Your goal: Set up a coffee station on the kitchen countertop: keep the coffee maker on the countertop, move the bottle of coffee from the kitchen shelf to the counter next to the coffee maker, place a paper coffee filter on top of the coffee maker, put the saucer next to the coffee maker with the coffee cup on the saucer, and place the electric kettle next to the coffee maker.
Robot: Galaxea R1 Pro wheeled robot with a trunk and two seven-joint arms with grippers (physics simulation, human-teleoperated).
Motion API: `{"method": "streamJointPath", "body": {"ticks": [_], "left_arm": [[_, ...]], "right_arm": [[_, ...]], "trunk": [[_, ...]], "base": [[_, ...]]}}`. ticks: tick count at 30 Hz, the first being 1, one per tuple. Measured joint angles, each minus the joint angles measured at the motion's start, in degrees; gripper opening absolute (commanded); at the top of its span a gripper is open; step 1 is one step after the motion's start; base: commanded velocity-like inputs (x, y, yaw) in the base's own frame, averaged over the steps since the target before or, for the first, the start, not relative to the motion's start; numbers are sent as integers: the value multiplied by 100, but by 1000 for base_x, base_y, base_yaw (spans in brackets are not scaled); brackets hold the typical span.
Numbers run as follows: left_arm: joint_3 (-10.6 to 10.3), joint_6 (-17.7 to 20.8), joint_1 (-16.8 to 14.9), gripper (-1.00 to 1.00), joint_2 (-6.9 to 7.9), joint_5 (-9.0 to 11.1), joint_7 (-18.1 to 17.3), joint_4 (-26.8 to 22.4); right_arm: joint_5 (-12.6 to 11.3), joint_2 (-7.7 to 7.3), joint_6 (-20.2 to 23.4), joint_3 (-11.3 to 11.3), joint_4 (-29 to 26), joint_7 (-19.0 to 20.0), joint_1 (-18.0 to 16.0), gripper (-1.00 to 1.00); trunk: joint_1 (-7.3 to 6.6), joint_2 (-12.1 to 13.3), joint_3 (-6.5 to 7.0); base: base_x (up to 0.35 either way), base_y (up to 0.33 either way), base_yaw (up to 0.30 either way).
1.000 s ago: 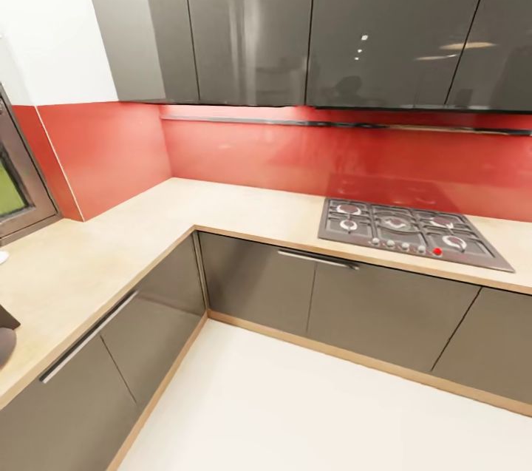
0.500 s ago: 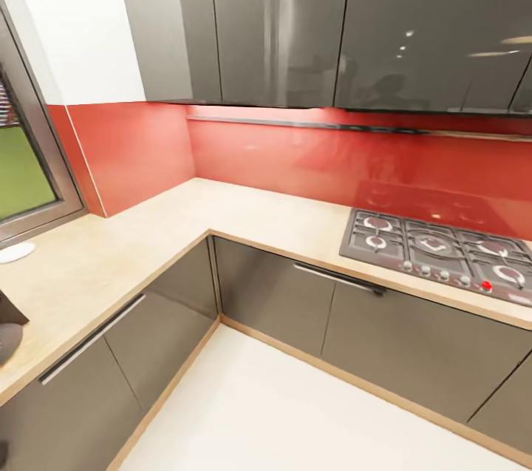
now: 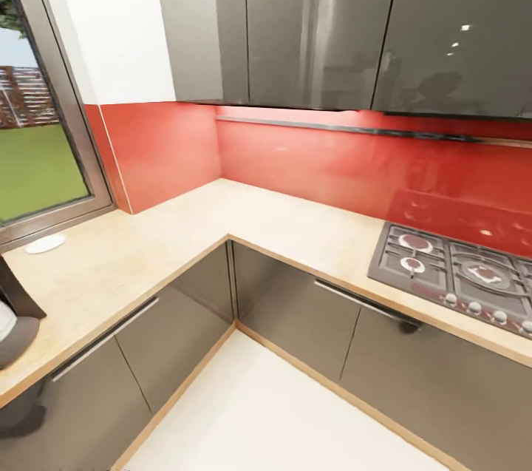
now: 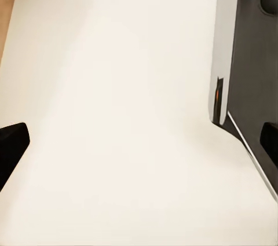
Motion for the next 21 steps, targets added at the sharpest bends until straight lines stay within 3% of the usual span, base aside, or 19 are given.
{"method": "streamJointPath", "body": {"ticks": [21], "left_arm": [[1, -24, 0, 100, -36, 4, -11, -43]], "right_arm": [[0, 0, 0, 0, 0, -1, 0, 100]], "trunk": [[1, 0, 3]], "base": [[10, -1, 274]]}}
